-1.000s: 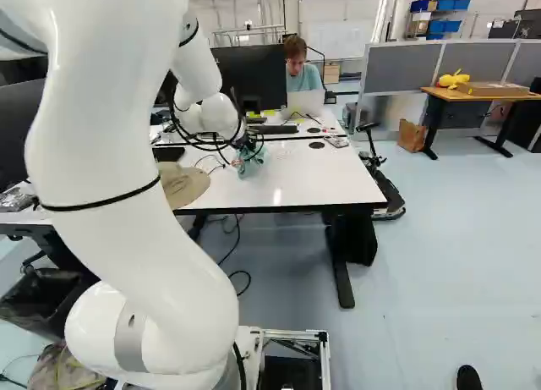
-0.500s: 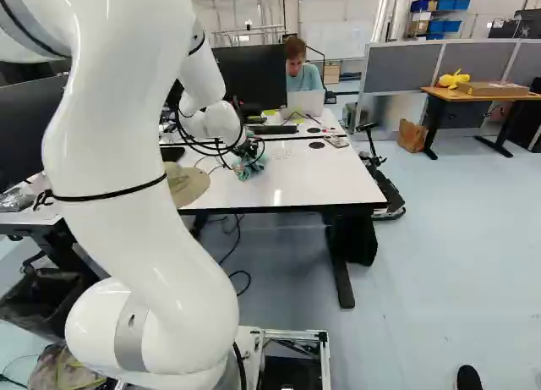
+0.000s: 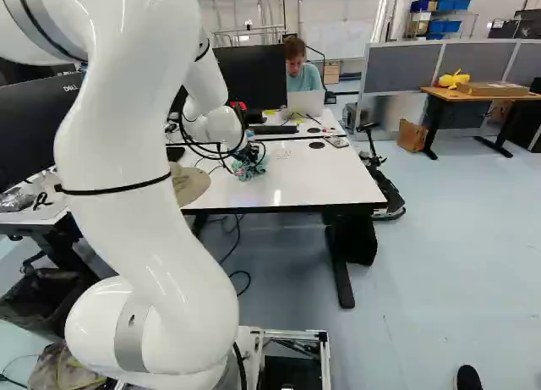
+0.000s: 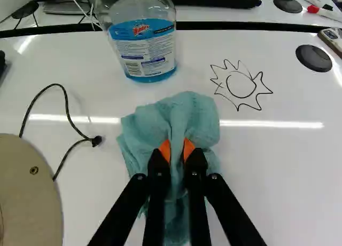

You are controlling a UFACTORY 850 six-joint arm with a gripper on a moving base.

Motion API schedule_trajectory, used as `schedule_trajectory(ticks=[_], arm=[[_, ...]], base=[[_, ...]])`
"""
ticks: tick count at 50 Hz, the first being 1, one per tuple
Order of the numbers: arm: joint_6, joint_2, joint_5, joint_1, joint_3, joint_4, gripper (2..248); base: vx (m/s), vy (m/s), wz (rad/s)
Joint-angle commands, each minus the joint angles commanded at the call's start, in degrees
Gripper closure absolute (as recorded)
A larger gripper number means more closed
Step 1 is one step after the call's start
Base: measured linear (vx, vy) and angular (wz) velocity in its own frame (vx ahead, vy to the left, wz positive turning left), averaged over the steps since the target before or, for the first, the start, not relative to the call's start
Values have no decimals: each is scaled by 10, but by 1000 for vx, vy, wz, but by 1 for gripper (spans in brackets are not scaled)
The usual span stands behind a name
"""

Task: Clean the table with the green towel

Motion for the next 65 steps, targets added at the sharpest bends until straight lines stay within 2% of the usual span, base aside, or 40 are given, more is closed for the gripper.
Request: schedule_trajectory(ticks=[30,41,65], arm=[[0,0,-36,0,0,0,204],[0,5,-36,-1,7,0,204],[0,37,-36,-38,45,0,204]], base=[[0,0,0],[0,0,0],[0,0,0]])
